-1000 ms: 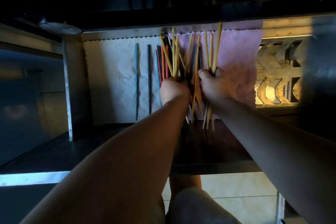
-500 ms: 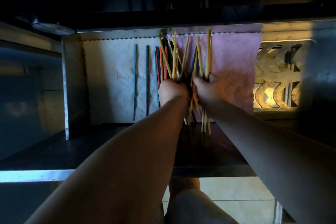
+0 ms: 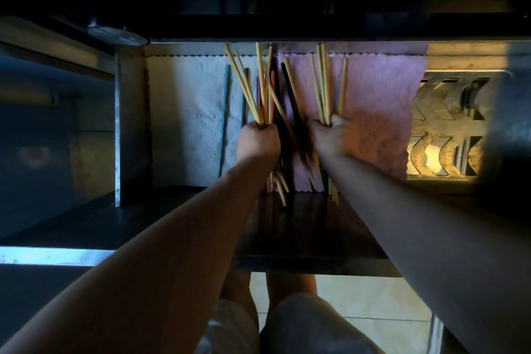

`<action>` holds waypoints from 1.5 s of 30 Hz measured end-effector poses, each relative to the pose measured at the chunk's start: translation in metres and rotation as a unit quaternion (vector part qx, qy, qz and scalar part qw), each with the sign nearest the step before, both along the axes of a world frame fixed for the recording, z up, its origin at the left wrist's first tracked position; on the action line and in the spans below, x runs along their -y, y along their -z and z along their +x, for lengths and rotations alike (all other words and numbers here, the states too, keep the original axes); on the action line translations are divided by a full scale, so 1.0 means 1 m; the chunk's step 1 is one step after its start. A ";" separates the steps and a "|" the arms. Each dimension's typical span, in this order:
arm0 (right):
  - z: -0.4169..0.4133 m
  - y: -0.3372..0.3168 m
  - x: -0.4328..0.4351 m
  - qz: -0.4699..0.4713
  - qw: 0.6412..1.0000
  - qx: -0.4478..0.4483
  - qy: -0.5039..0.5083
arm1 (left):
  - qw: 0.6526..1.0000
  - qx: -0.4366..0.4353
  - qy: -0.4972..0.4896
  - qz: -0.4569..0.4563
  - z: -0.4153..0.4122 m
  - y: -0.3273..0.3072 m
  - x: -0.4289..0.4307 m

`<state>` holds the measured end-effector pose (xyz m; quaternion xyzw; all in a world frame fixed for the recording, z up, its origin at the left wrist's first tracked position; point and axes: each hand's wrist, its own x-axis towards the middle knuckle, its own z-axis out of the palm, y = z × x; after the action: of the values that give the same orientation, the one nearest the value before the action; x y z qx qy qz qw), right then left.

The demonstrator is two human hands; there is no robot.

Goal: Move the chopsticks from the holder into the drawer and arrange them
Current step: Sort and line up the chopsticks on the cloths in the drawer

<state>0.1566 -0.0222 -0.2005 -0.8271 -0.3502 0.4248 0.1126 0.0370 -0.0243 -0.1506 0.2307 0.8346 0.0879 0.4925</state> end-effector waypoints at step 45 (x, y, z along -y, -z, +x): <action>0.043 -0.056 -0.019 -0.051 0.995 0.081 -0.036 | 0.990 0.034 -0.139 0.000 0.029 0.010 0.005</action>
<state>0.1998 -0.0036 -0.1442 -0.8503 -0.3658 0.3776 0.0266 0.0655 -0.0295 -0.1602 0.1091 0.8415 0.1637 0.5031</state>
